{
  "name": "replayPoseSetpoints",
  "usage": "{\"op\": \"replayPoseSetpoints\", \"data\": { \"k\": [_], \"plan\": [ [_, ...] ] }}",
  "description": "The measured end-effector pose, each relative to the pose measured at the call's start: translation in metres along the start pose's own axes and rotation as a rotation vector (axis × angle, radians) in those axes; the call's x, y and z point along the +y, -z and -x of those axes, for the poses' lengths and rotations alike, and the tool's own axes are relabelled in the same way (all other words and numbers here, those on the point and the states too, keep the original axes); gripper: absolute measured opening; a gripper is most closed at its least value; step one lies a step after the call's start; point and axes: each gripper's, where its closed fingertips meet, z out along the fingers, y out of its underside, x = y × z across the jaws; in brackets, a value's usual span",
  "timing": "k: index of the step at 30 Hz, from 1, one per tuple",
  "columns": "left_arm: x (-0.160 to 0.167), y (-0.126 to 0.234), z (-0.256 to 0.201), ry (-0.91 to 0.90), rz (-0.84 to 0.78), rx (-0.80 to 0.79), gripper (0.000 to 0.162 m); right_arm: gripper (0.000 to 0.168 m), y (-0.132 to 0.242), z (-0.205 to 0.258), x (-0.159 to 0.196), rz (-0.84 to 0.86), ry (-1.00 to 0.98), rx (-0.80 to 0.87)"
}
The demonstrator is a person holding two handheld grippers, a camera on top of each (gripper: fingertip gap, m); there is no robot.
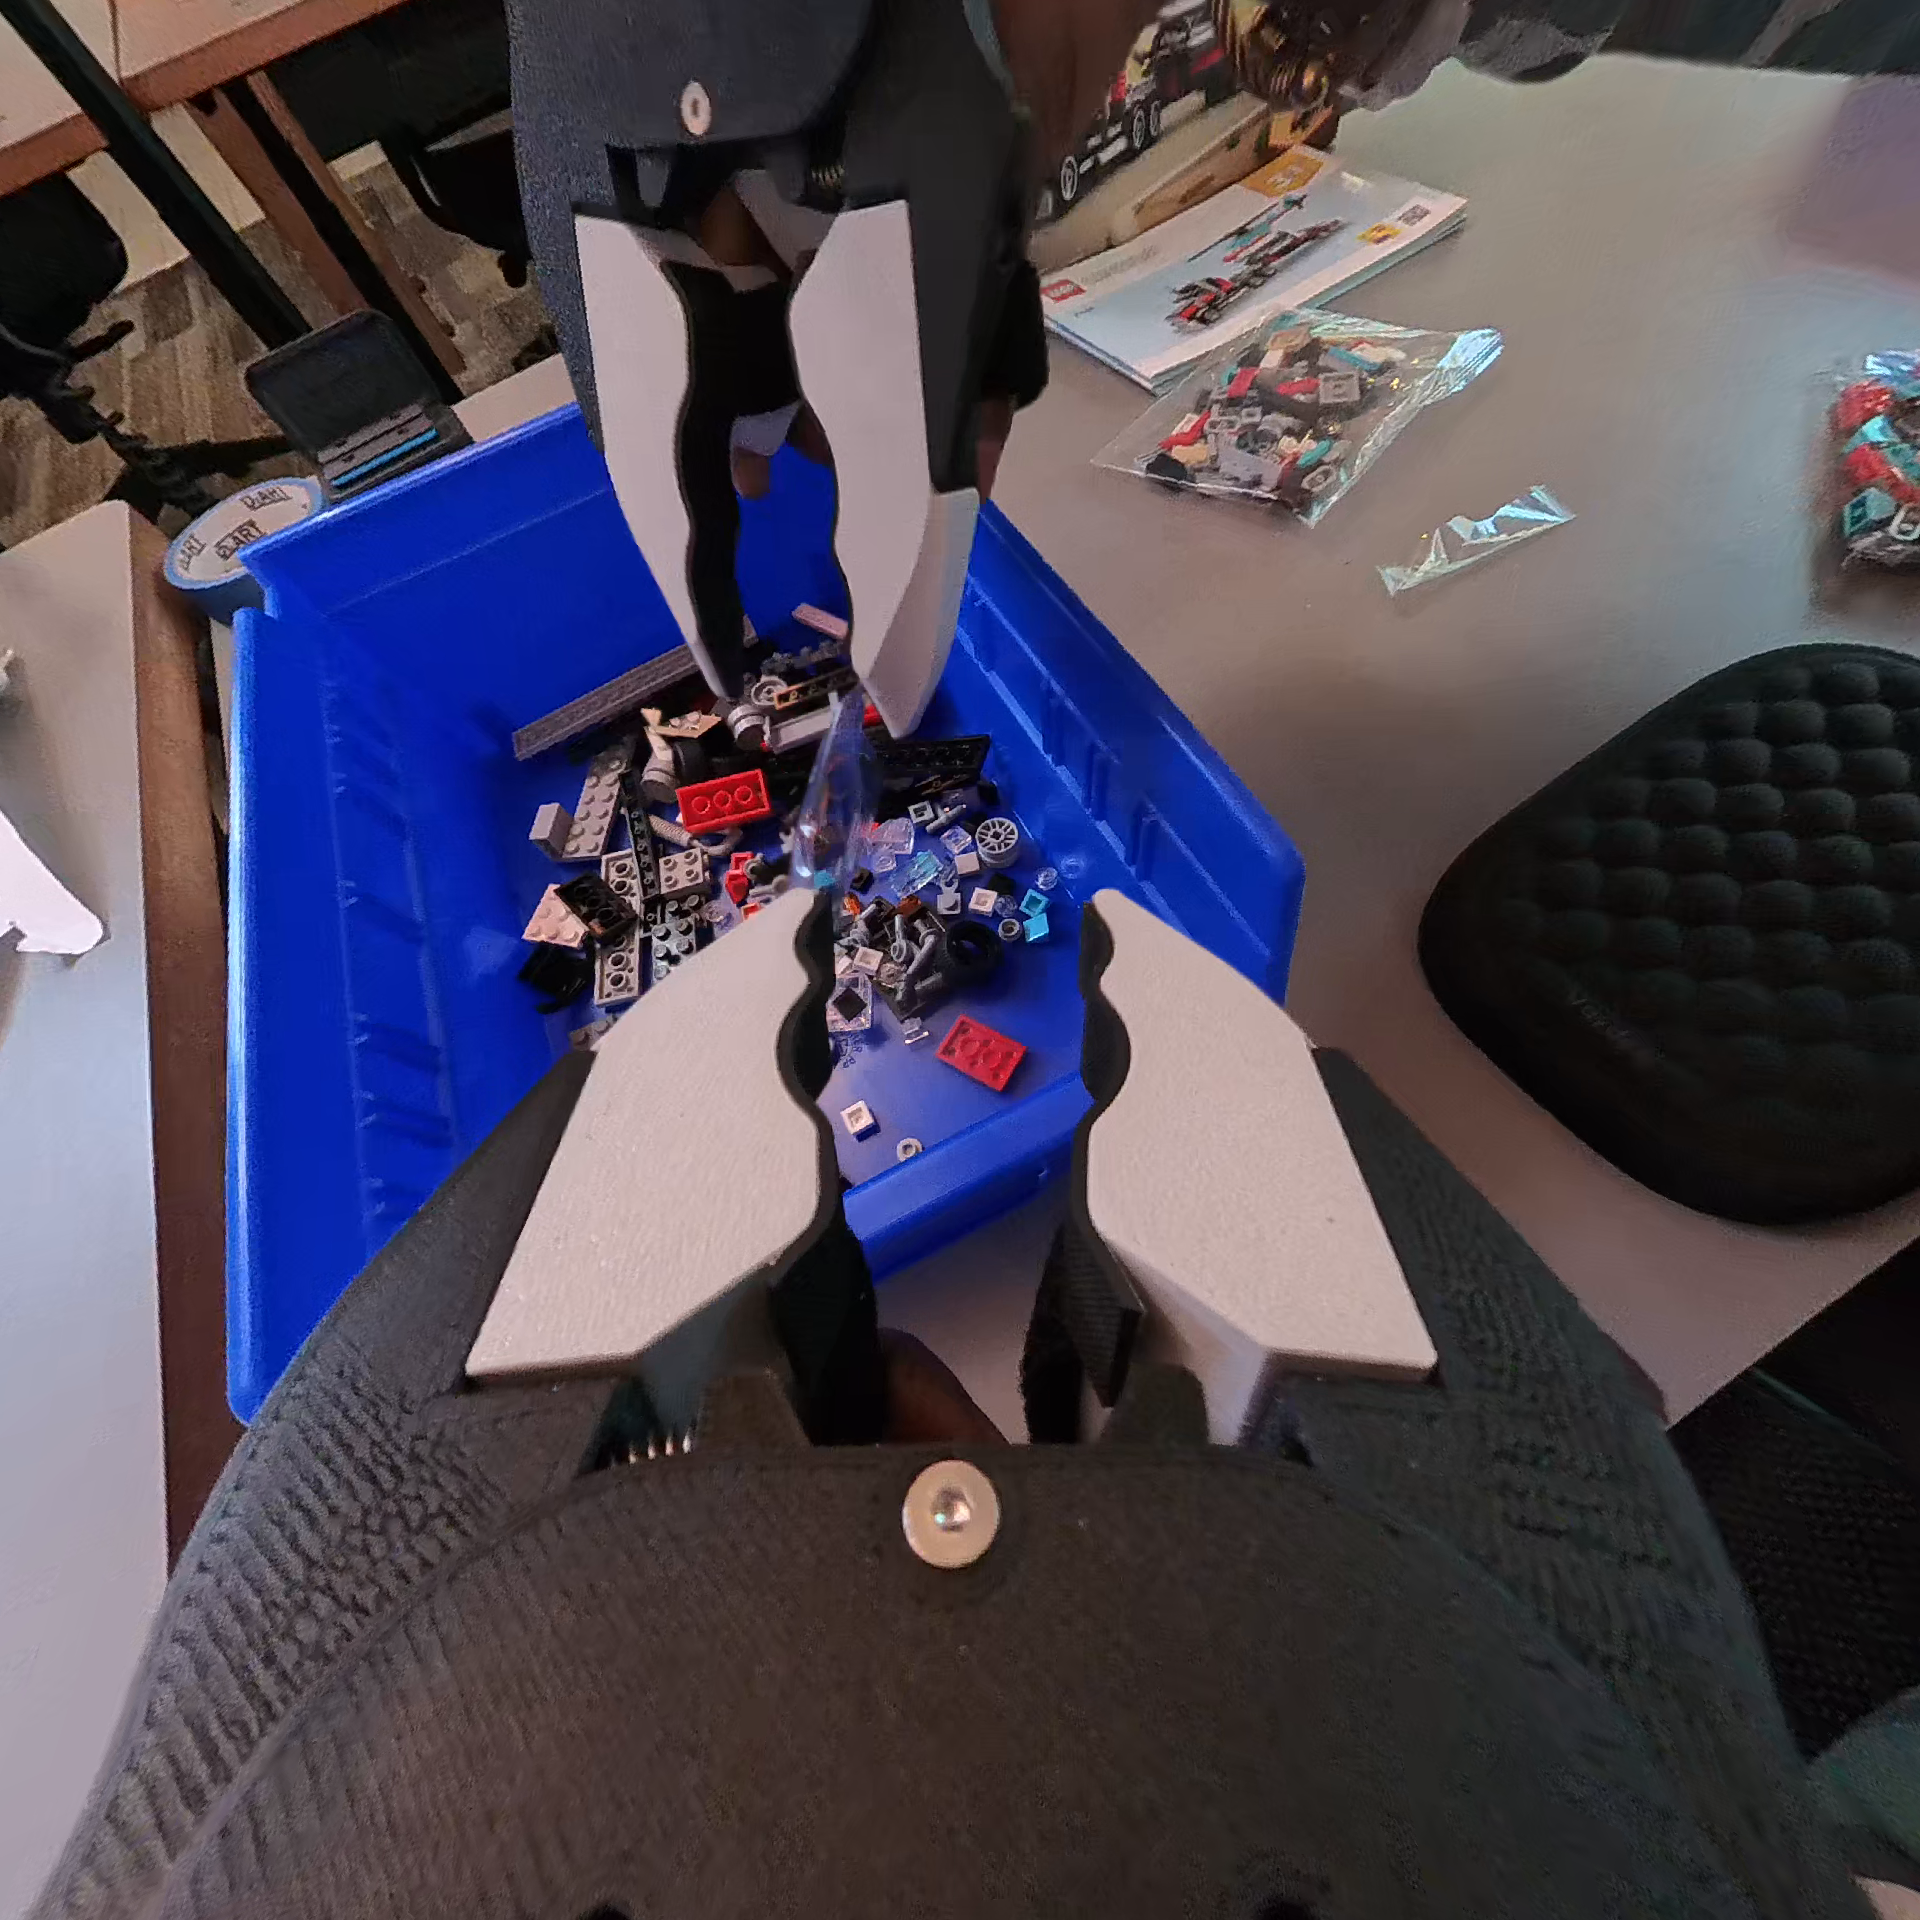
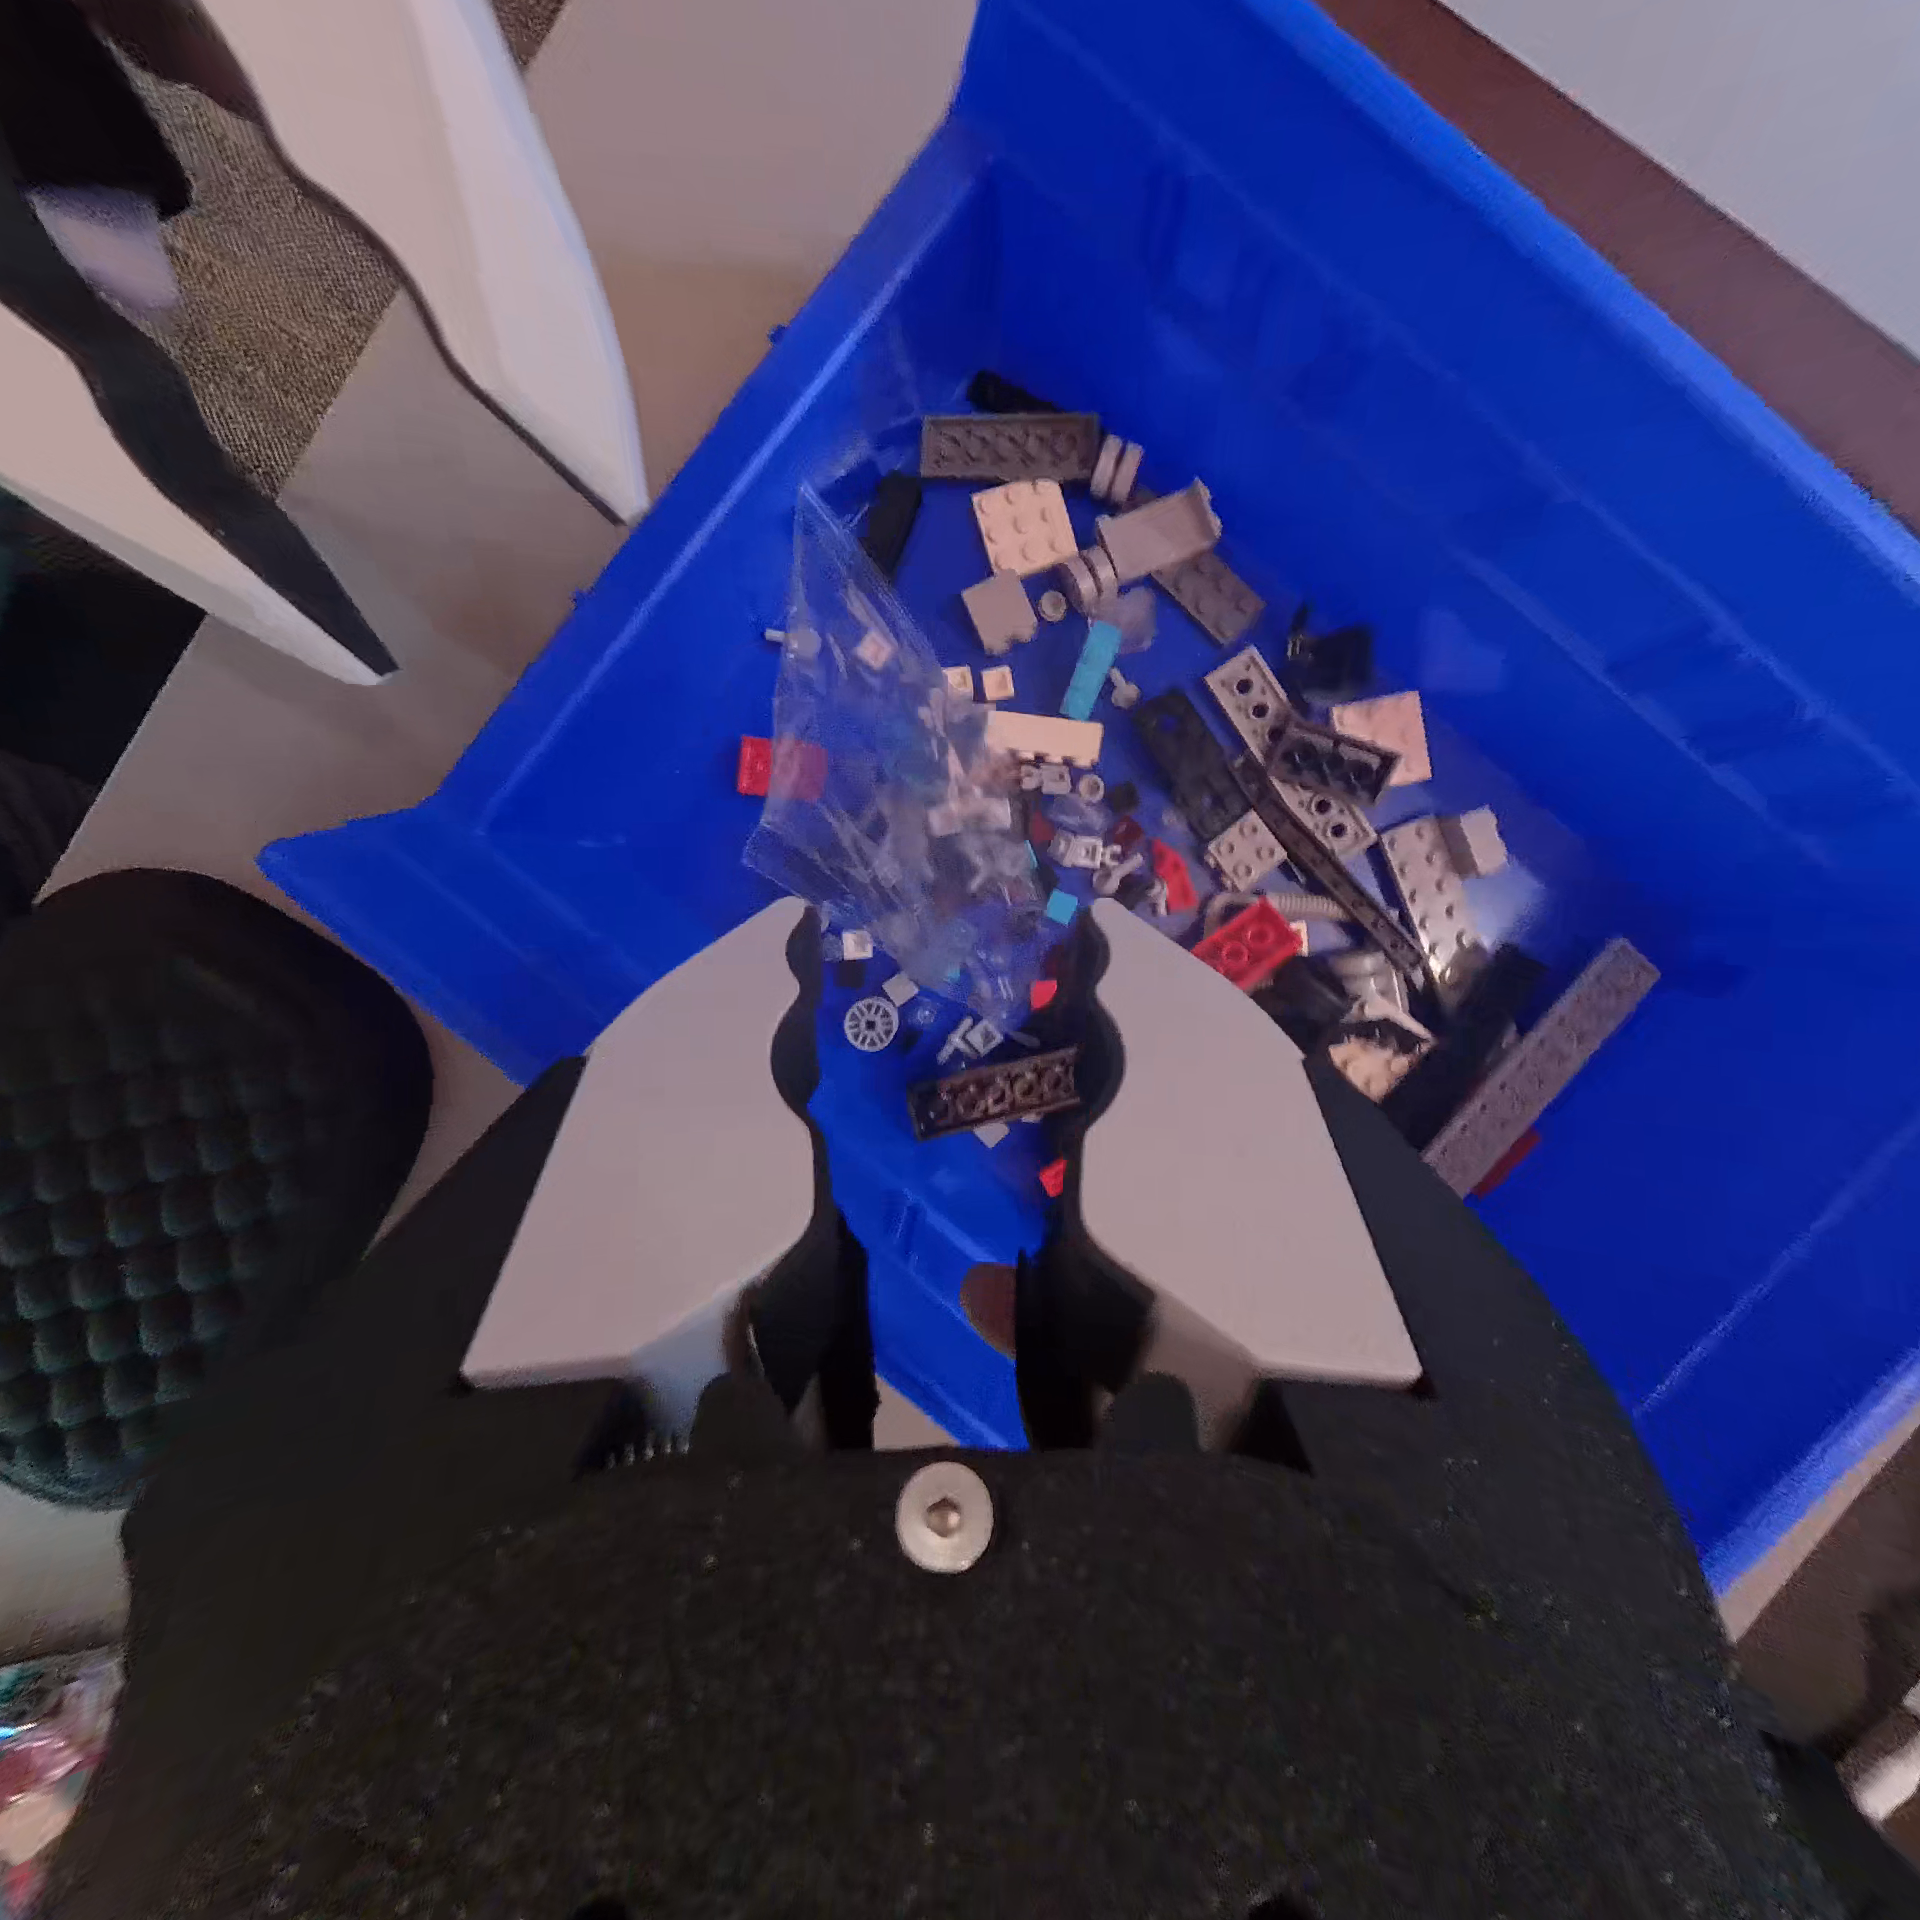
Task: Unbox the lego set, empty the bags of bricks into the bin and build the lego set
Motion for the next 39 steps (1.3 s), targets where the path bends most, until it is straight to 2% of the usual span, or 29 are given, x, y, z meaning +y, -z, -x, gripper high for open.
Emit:
{"op": "replayPoseSetpoints", "data": {
  "k": [5, 6, 8, 10, 13, 18, 23, 27, 31, 36, 39],
  "plan": [
    [0.007, -0.003, 0.003, 0.016, 0.023, 0.001, 0.045, 0.042, -0.016, 0.015, -0.006, -0.016, 0.149, -0.020],
    [0.008, -0.003, 0.003, 0.016, 0.025, 0.002, 0.045, 0.037, -0.019, 0.018, -0.008, -0.029, 0.177, -0.022],
    [0.008, -0.003, 0.003, 0.013, 0.023, 0.002, 0.045, 0.014, -0.022, 0.021, -0.014, -0.072, 0.243, -0.007],
    [0.007, -0.002, 0.003, 0.009, 0.017, -0.002, 0.045, 0.003, -0.024, 0.019, -0.019, -0.102, 0.282, 0.024],
    [0.003, 0.002, 0.006, -0.006, -0.001, -0.027, 0.045, 0.001, -0.023, 0.014, -0.024, -0.138, 0.281, 0.063],
    [-0.019, 0.015, 0.018, 0.000, -0.123, -0.122, 0.045, 0.001, 0.016, 0.007, -0.041, -0.366, 0.153, 0.103],
    [-0.041, 0.027, 0.030, 0.012, -0.232, -0.217, 0.045, 0.000, 0.070, 0.018, -0.039, -0.619, -0.059, 0.013],
    [-0.065, 0.034, 0.027, 0.021, -0.340, -0.230, 0.045, 0.000, 0.113, 0.034, -0.017, -0.717, -0.094, 0.110],
    [-0.088, 0.030, 0.002, -0.007, -0.394, -0.120, 0.045, 0.000, 0.156, 0.064, 0.019, -0.791, -0.162, 0.217],
    [-0.131, 0.014, -0.046, -0.034, -0.463, 0.058, 0.045, 0.000, 0.186, 0.115, 0.073, -0.881, -0.274, 0.281],
    [-0.158, 0.000, -0.082, 0.035, -0.483, 0.212, 0.044, 0.000, 0.197, 0.147, 0.106, -0.966, -0.337, 0.304]
  ]
}}
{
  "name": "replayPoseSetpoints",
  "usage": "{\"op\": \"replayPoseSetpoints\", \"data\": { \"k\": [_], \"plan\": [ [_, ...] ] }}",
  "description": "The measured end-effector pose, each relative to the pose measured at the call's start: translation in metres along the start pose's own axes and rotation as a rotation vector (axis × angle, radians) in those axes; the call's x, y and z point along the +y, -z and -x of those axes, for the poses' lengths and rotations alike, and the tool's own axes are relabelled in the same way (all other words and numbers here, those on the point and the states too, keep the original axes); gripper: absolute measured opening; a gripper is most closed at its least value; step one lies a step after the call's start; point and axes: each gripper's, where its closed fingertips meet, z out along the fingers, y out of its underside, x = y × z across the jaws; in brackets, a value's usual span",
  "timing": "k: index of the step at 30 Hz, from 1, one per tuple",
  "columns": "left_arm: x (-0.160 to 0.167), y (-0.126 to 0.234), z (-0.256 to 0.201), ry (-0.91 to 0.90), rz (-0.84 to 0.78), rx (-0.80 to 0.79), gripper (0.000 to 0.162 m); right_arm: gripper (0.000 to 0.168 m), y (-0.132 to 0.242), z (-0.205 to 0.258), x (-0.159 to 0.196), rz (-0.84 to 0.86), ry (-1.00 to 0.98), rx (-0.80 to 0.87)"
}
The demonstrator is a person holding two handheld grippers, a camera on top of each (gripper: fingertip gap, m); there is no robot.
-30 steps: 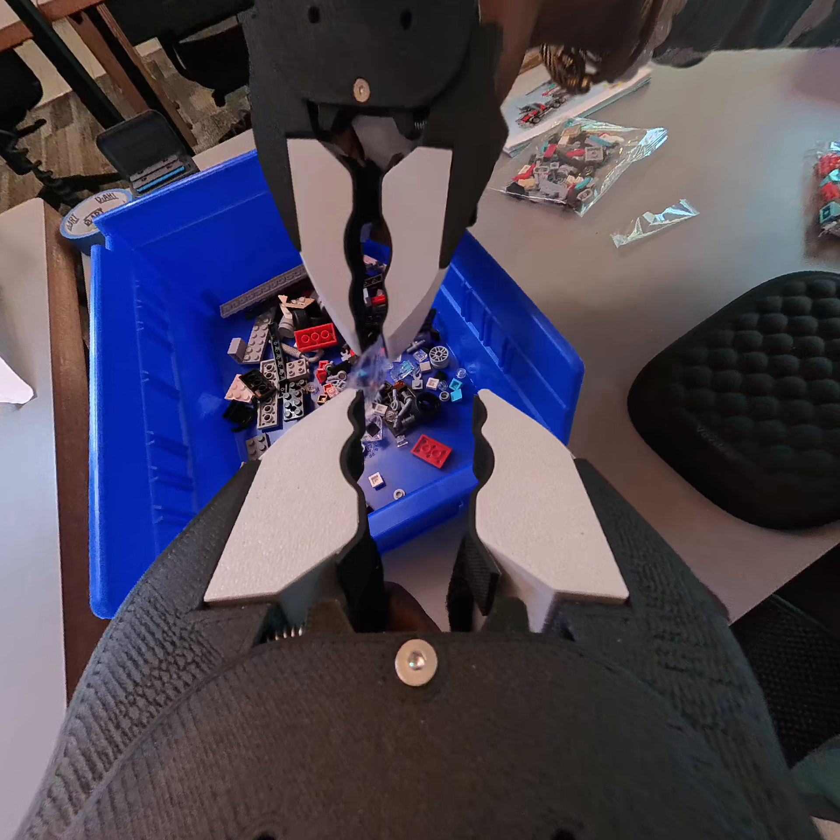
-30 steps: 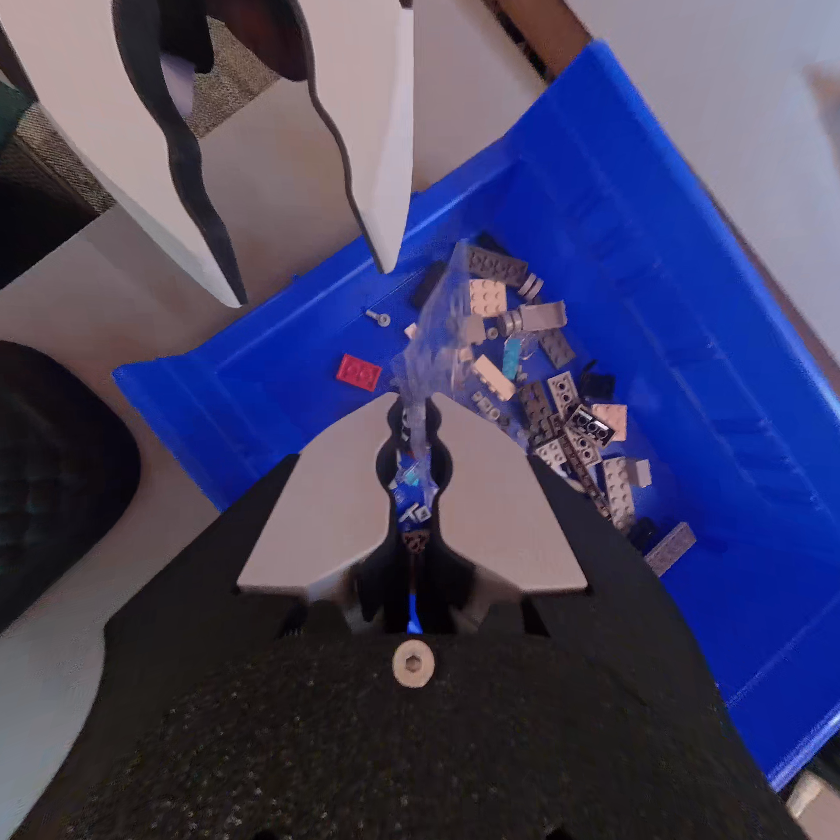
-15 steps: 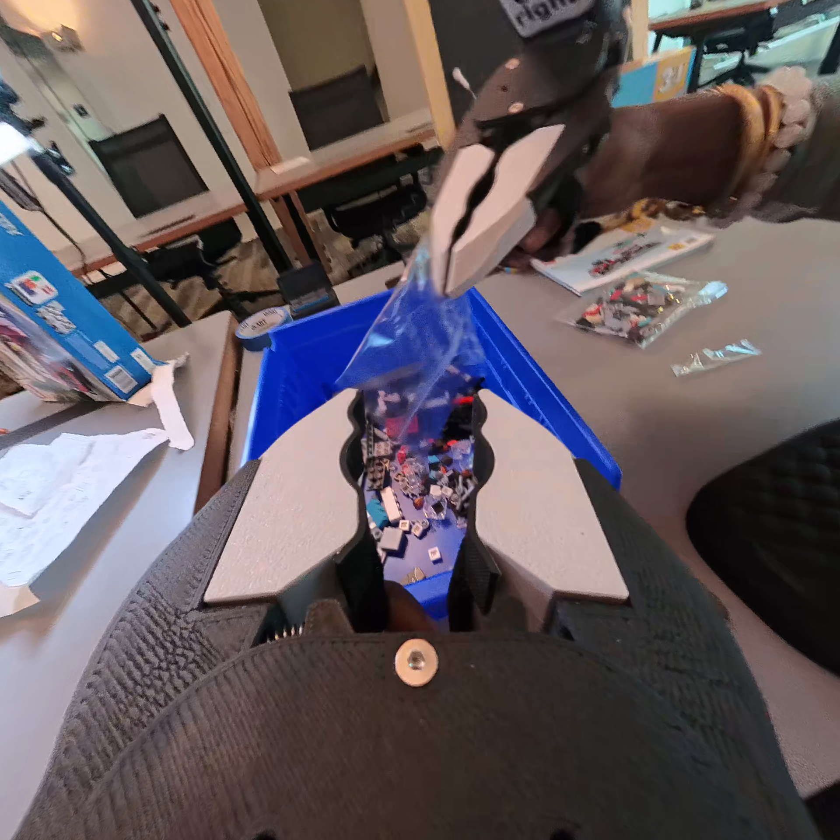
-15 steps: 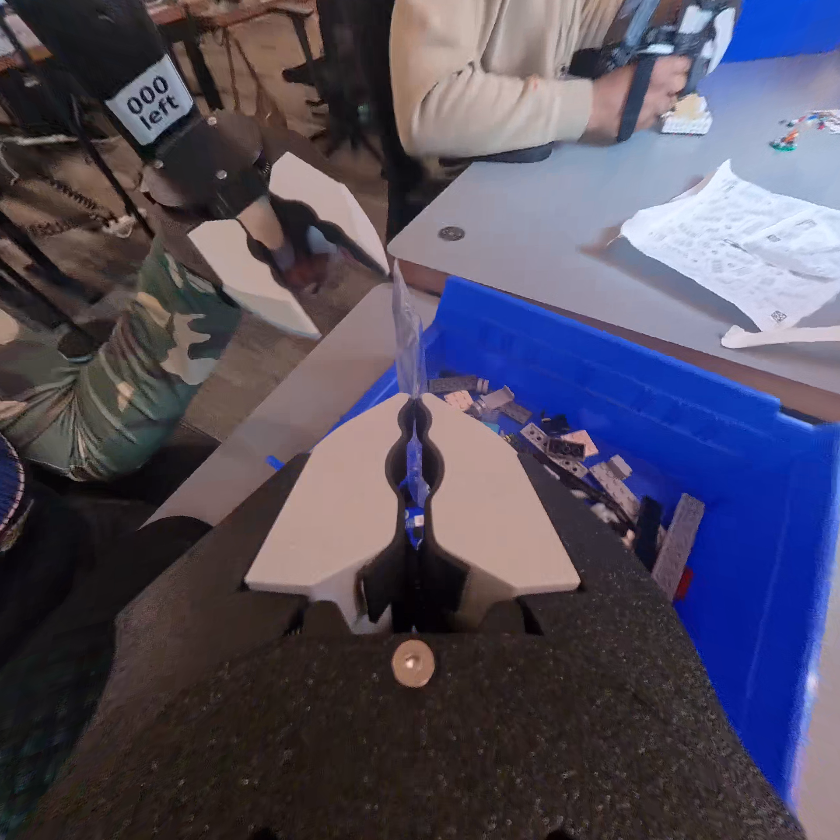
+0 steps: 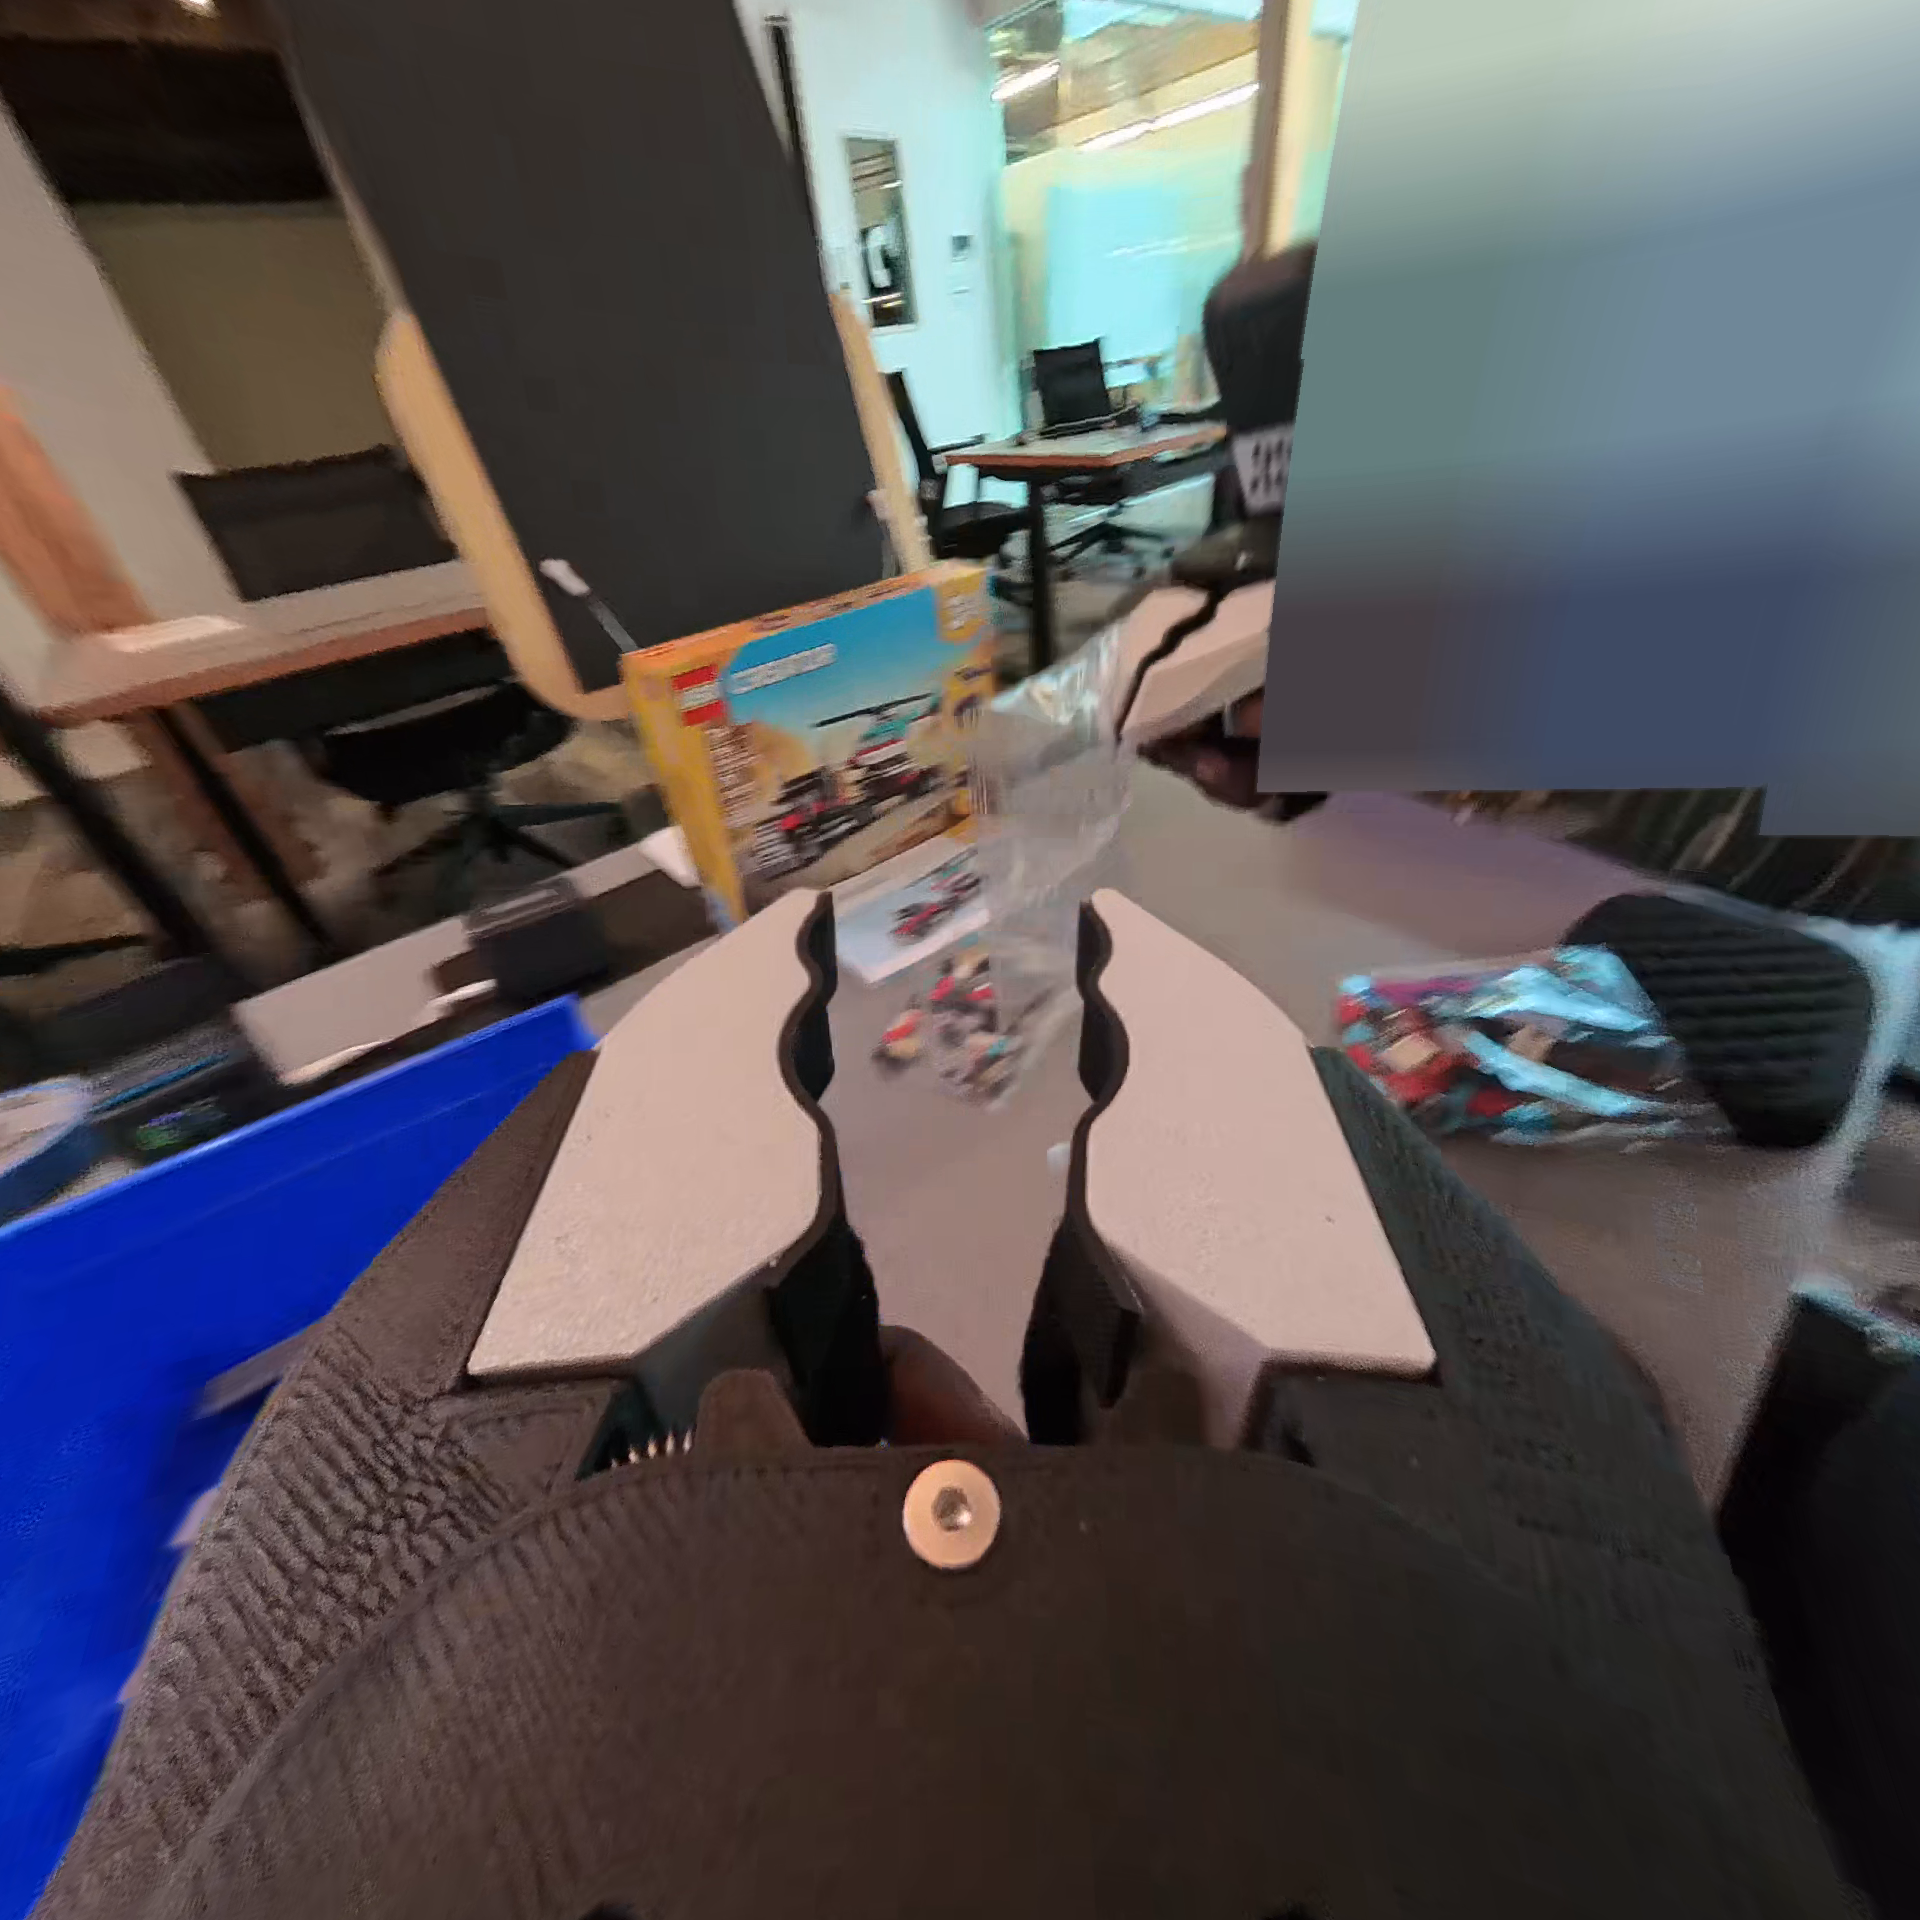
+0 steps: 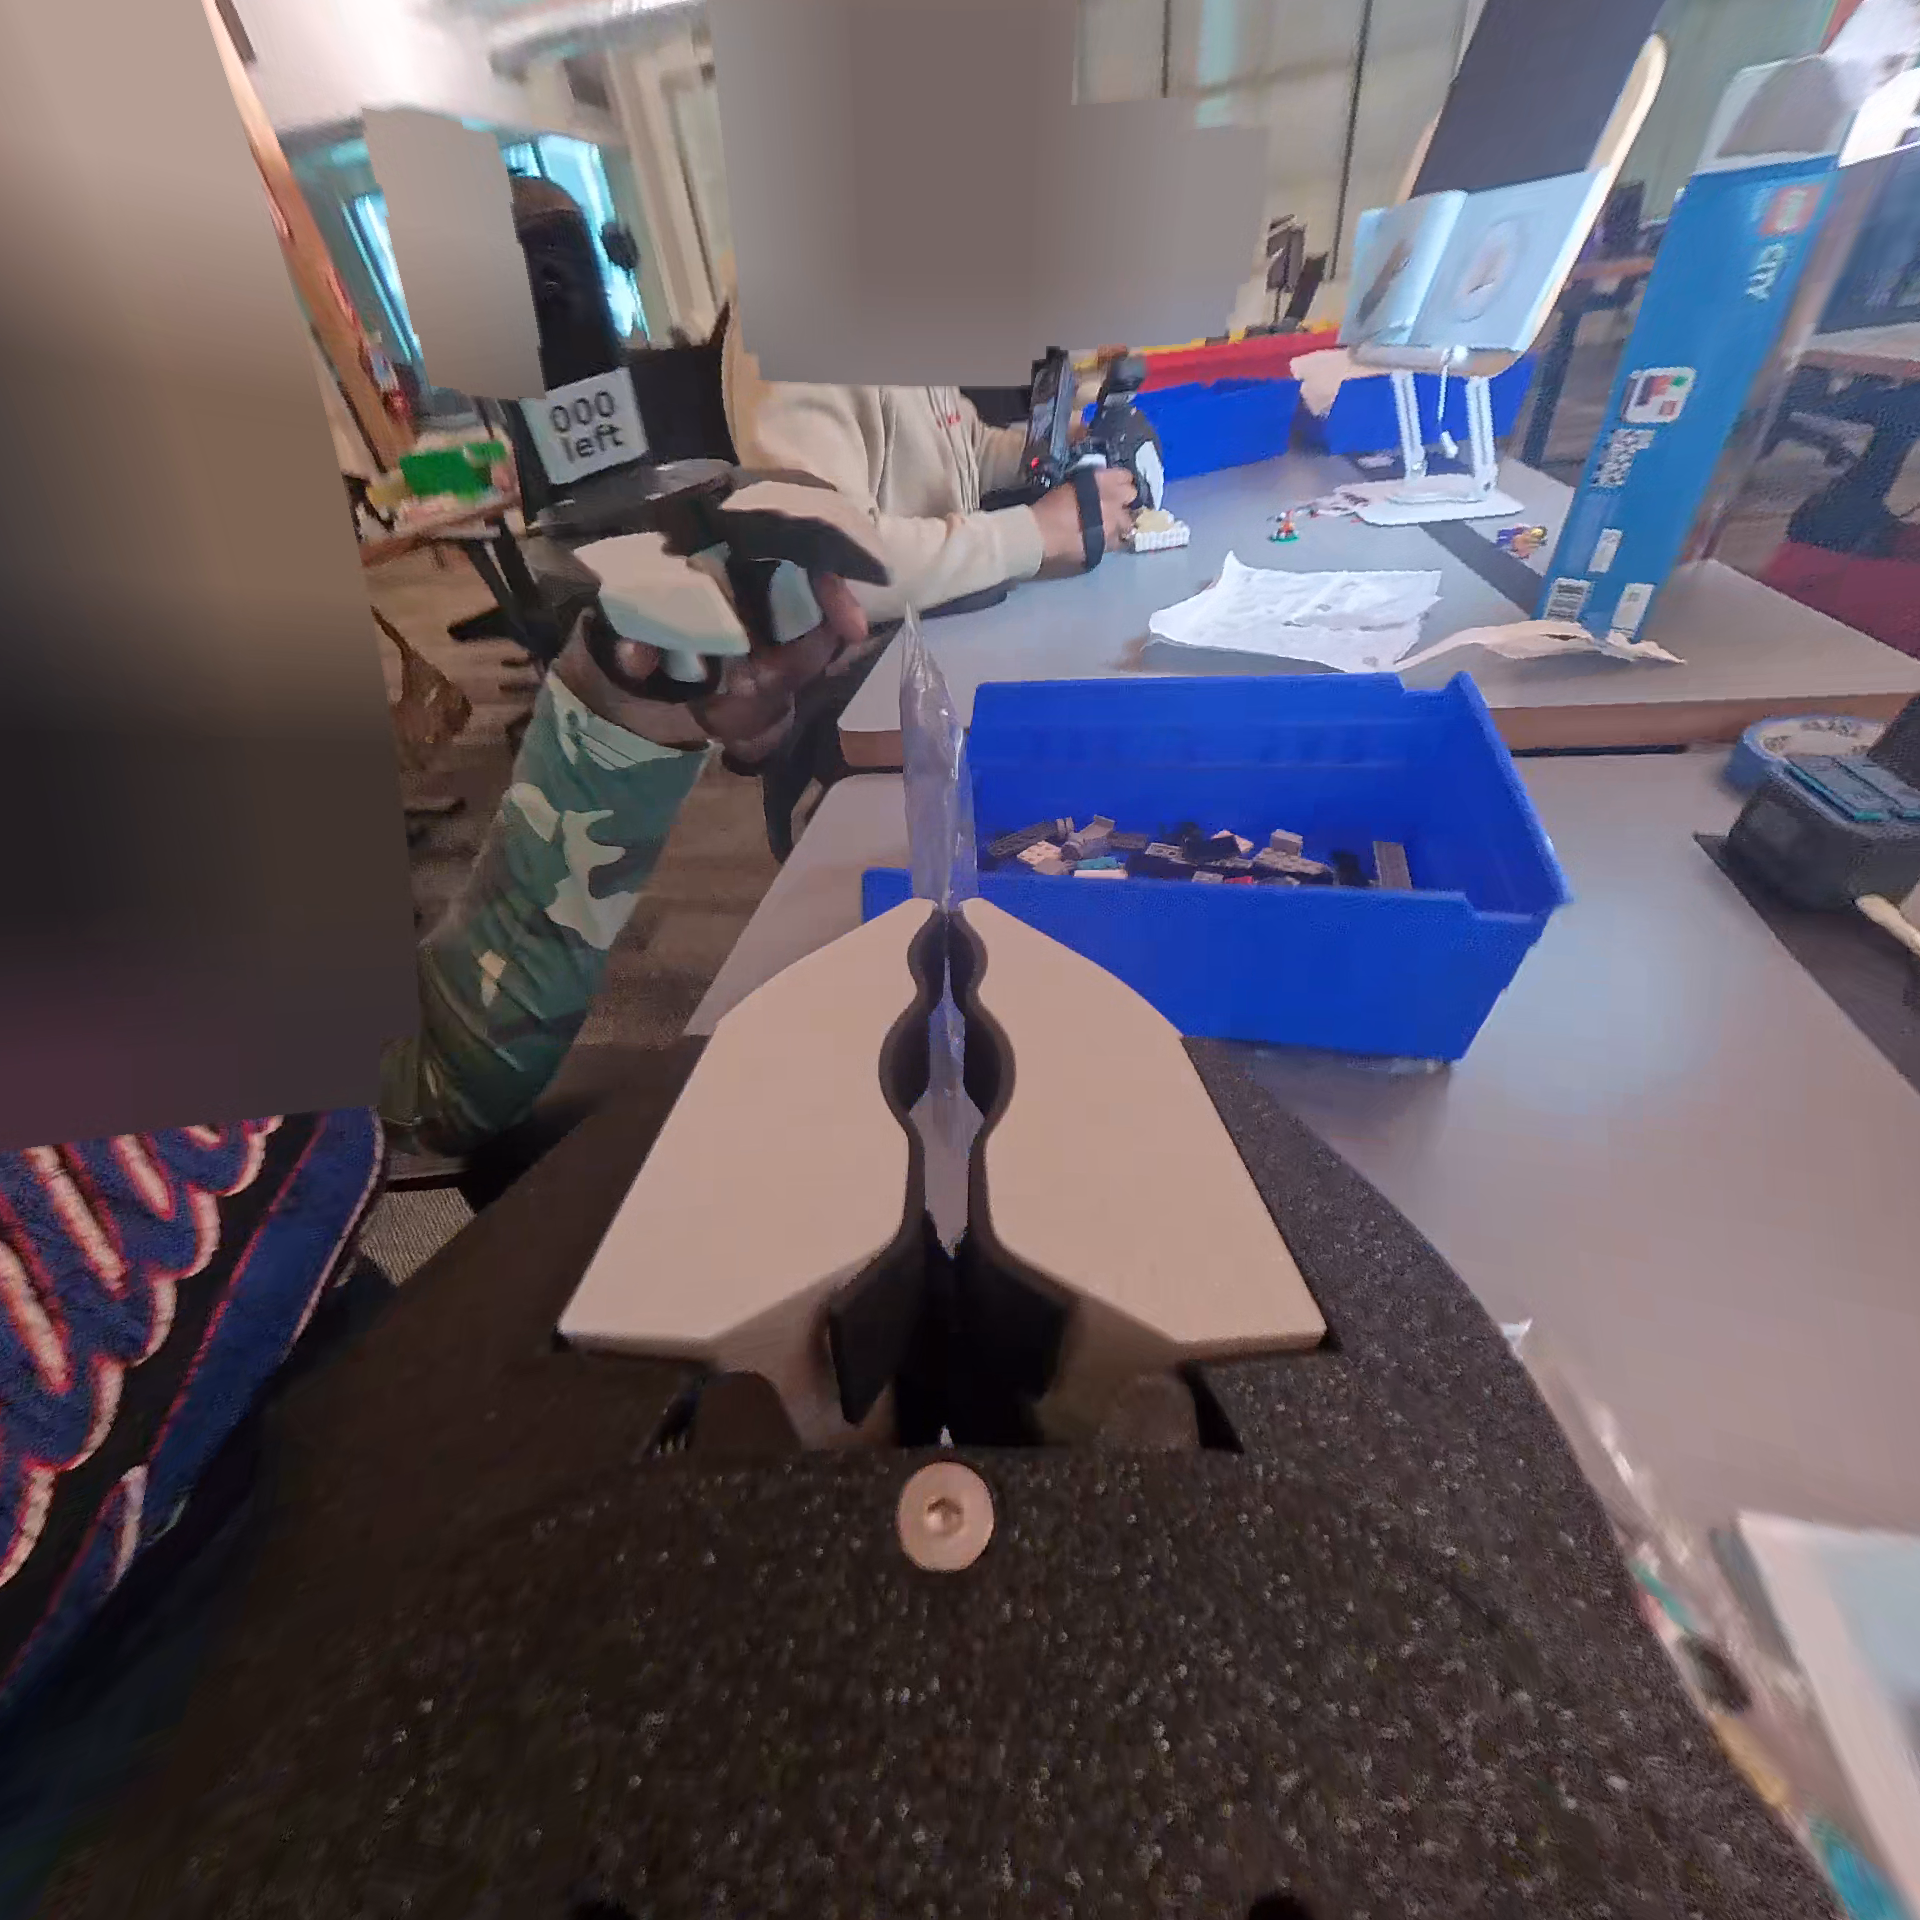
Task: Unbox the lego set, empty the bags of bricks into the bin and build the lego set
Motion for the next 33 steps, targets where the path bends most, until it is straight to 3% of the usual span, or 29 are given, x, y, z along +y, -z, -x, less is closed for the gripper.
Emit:
{"op": "replayPoseSetpoints", "data": {
  "k": [3, 6, 13, 16, 17, 18, 21, 23, 25, 27, 29, 33],
  "plan": [
    [-0.003, -0.035, -0.031, 0.070, 0.013, 0.107, 0.044, 0.000, 0.034, 0.011, 0.022, -0.047, -0.024, 0.038],
    [0.018, -0.069, -0.055, 0.071, 0.132, 0.166, 0.045, 0.000, 0.058, 0.018, 0.033, -0.123, -0.054, 0.051],
    [0.057, -0.114, -0.083, 0.138, 0.233, 0.185, 0.045, 0.000, 0.073, 0.023, 0.049, -0.197, -0.131, -0.001],
    [0.058, -0.120, -0.092, 0.153, 0.206, 0.210, 0.031, 0.000, 0.072, 0.029, 0.053, -0.192, -0.139, -0.037],
    [0.057, -0.121, -0.096, 0.141, 0.187, 0.233, 0.014, 0.001, 0.071, 0.031, 0.052, -0.196, -0.137, -0.049],
    [0.053, -0.121, -0.099, 0.137, 0.154, 0.248, 0.002, 0.003, 0.071, 0.033, 0.051, -0.212, -0.127, -0.062],
    [0.036, -0.117, -0.107, 0.186, 0.036, 0.304, 0.000, 0.036, 0.072, 0.036, 0.043, -0.296, -0.119, -0.063],
    [0.032, -0.115, -0.110, 0.221, -0.004, 0.321, 0.000, 0.040, 0.069, 0.037, 0.043, -0.327, -0.101, -0.056],
    [0.035, -0.114, -0.115, 0.227, -0.003, 0.342, 0.000, 0.034, 0.066, 0.039, 0.043, -0.342, -0.072, -0.046],
    [0.040, -0.113, -0.119, 0.224, 0.014, 0.348, 0.000, 0.003, 0.064, 0.043, 0.044, -0.341, -0.024, -0.047],
    [0.048, -0.109, -0.115, 0.193, 0.061, 0.308, 0.009, 0.001, 0.066, 0.043, 0.045, -0.334, 0.032, -0.015],
    [0.068, -0.070, -0.074, 0.024, 0.205, 0.054, 0.053, 0.001, 0.071, 0.039, 0.049, -0.299, 0.174, 0.067]
  ]
}}
